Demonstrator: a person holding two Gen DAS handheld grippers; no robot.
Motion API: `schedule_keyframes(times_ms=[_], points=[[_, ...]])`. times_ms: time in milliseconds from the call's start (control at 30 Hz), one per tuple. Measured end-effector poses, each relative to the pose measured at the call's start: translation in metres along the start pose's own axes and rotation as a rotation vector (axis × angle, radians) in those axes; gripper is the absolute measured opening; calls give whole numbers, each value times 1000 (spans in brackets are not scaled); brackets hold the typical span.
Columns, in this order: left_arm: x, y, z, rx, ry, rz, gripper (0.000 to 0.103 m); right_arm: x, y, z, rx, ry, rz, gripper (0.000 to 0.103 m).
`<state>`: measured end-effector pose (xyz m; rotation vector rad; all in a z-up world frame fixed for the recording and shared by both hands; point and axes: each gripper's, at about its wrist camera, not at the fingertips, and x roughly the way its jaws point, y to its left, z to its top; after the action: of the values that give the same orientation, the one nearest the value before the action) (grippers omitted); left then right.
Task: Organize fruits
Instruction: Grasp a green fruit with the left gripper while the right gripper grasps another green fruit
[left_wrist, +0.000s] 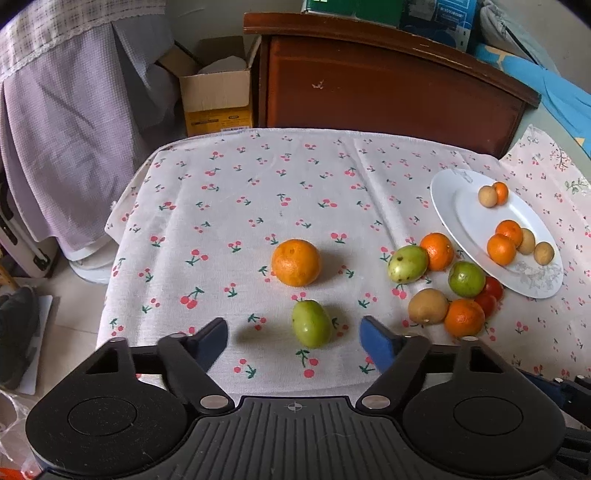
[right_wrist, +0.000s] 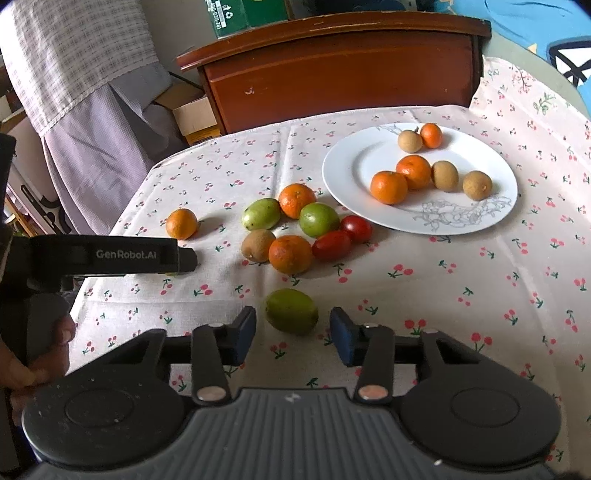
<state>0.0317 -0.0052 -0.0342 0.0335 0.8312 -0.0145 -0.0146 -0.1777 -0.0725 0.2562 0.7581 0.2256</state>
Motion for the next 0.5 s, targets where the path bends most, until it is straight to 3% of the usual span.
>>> schedule_keyframes(times_ms=[133,200,333,500], points=[[3,-3,-3,15,5,1,52,1,0,0,-1,-6,0,33],[2,-6,-4,34,-2,-1,45,1,-1,0,5,-7,4,33],[2,-6,-4,34,-8,-25,21,1,-1,0,11,-9,5,32],[-1,-4,-2,0,-12,-39,21,0,-2,1,19,-7,9,32]])
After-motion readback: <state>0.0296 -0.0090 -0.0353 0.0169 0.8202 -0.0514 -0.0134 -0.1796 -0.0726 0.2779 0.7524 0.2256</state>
